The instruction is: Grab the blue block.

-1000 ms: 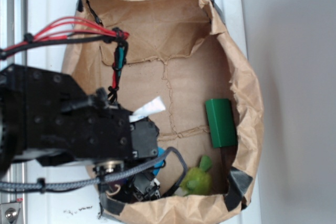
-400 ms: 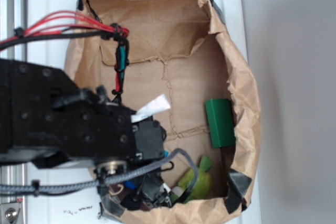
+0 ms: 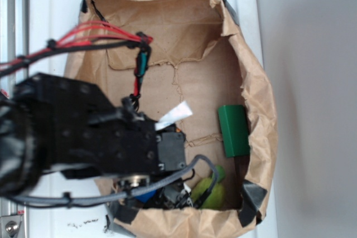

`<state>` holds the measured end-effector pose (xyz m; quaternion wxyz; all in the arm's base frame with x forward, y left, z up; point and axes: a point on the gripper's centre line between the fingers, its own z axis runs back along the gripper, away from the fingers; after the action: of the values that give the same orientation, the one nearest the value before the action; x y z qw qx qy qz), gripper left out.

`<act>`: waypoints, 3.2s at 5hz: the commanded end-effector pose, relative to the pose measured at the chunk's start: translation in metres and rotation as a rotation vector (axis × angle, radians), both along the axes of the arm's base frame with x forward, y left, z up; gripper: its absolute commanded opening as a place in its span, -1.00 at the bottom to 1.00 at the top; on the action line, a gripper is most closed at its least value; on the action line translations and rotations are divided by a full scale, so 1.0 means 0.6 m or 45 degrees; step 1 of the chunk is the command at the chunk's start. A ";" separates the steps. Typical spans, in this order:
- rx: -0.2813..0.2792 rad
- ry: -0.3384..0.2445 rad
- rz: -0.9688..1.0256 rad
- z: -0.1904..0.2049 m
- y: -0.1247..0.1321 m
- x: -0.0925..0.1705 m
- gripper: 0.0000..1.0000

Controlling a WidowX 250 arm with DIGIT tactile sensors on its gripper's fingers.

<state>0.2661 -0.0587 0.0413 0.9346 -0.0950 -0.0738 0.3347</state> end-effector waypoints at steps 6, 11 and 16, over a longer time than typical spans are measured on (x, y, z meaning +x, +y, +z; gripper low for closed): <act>0.011 0.094 -0.020 -0.051 -0.049 -0.045 1.00; 0.059 0.160 0.193 -0.047 -0.059 -0.057 -1.00; 0.120 -0.166 -0.139 -0.035 0.026 -0.011 -1.00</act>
<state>0.2612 -0.0538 0.0184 0.9462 -0.0794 -0.1378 0.2818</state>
